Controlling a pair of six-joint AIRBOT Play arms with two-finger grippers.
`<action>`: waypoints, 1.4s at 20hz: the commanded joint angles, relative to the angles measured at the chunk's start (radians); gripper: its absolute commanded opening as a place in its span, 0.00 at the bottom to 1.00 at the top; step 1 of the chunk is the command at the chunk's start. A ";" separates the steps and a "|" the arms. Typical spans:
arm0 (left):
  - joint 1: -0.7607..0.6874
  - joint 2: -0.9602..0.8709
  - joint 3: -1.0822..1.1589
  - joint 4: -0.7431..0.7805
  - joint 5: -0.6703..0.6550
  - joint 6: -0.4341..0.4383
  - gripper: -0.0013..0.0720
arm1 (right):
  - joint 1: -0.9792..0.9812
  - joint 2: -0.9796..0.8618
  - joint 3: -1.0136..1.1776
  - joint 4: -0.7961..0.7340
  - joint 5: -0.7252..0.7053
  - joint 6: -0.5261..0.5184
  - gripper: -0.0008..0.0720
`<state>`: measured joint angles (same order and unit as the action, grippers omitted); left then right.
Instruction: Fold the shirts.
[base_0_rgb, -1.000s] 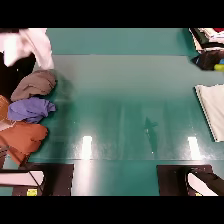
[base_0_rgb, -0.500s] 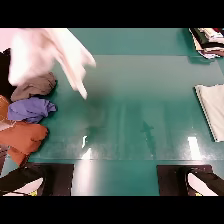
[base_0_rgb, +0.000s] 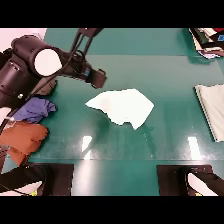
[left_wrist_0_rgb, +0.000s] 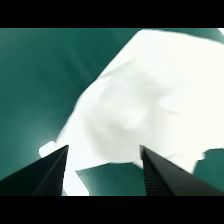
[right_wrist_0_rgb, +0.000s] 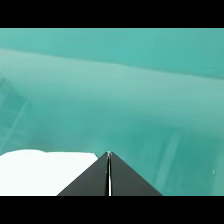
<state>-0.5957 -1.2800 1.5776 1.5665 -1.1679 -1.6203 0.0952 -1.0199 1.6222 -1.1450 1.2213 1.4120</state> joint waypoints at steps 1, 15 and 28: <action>0.138 -0.010 -0.050 -0.026 -0.051 -0.017 0.76 | 0.001 0.000 0.001 0.000 0.048 0.000 0.03; 0.392 -0.185 -0.595 -0.703 0.372 0.135 0.76 | 0.001 -0.004 0.000 0.000 0.069 0.001 0.03; 0.392 -0.152 -0.400 -0.682 0.375 0.148 0.05 | 0.000 -0.004 -0.254 -0.008 0.203 0.002 0.03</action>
<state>-0.2047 -1.4593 1.1069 0.8383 -0.7788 -1.4830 0.0952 -1.0241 1.4929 -1.1526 1.3769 1.4124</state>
